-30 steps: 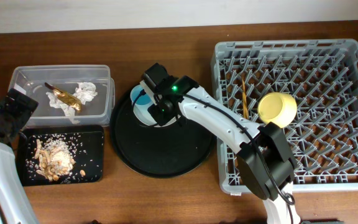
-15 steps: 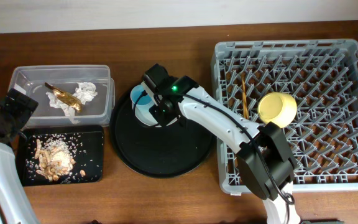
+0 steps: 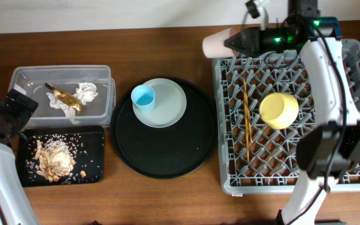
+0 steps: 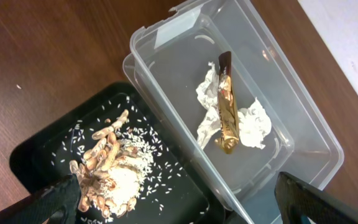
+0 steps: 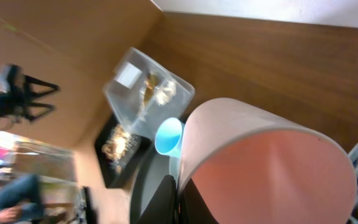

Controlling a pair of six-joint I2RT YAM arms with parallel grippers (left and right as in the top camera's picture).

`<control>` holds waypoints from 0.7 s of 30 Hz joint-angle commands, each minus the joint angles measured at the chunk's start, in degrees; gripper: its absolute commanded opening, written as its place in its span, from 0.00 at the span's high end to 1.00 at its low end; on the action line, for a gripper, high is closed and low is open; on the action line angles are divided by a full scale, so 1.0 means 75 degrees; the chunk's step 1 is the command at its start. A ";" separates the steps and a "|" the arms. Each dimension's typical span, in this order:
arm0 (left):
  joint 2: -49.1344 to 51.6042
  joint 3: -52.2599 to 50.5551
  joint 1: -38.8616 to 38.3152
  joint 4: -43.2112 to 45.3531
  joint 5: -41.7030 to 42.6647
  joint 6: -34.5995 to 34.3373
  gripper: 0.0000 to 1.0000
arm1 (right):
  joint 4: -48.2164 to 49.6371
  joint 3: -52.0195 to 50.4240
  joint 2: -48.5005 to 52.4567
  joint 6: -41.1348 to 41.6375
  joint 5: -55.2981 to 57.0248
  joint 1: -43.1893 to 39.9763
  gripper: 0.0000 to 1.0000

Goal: Sort waste into correct bins and load items into the dishwasher rack
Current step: 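Carry pink cup into the rack's back-left corner and release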

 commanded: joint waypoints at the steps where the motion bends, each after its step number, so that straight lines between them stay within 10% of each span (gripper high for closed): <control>1: -0.0017 0.0102 0.0026 -0.0012 -0.0032 0.0015 0.01 | 0.0752 -0.0108 0.1189 -0.0589 -0.2838 -0.0376 0.96; 6: -0.0017 0.0102 0.0026 -0.0012 -0.0032 0.0015 0.01 | 0.0545 -0.0108 0.2302 -0.0592 -0.2678 -0.0522 0.96; 17: -0.0017 0.0102 0.0026 -0.0012 -0.0032 0.0015 0.01 | -0.1655 -0.0108 0.2285 -0.0600 0.2987 -0.0554 0.95; 21: -0.0017 0.0102 0.0026 -0.0012 -0.0032 0.0015 0.01 | -0.2369 -0.0102 0.2008 -0.1058 0.3005 -0.0781 0.82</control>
